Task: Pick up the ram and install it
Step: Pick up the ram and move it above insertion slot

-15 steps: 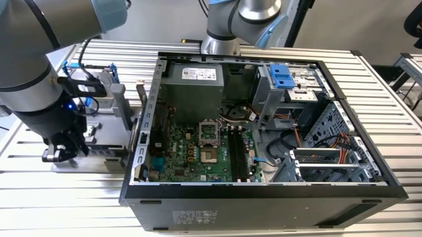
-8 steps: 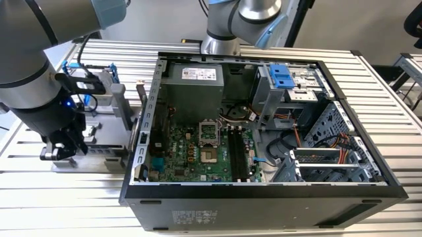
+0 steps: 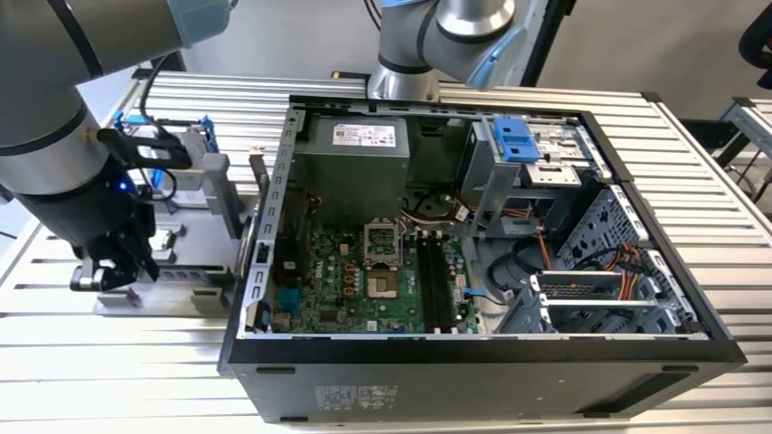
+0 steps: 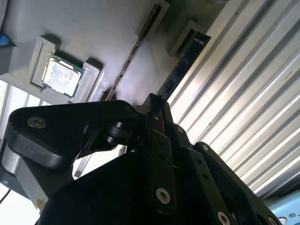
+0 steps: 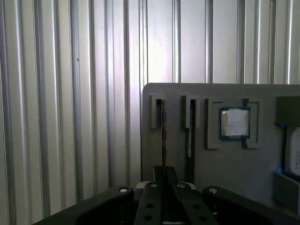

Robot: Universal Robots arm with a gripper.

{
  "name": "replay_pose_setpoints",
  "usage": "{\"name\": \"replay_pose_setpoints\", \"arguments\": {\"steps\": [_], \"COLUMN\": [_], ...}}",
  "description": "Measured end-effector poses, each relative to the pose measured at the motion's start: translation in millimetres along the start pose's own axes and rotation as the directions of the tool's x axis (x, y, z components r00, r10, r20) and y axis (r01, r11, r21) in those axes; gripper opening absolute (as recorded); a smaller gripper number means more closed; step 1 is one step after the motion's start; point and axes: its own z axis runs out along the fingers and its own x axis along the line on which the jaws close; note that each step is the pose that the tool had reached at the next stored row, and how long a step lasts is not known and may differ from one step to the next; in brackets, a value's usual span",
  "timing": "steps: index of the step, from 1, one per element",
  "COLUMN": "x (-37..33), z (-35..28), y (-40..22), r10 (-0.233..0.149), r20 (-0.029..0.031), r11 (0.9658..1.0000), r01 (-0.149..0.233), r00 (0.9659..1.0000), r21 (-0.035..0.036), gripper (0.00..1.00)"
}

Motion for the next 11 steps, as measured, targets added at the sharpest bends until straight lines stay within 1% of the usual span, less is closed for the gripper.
{"name": "replay_pose_setpoints", "arguments": {"steps": [11], "x": [-0.5], "z": [-9.0], "y": [0.2], "r10": [0.0], "r20": [0.0], "r11": [1.0], "r01": [0.0], "r00": [1.0], "r21": [0.0], "gripper": [0.0]}}
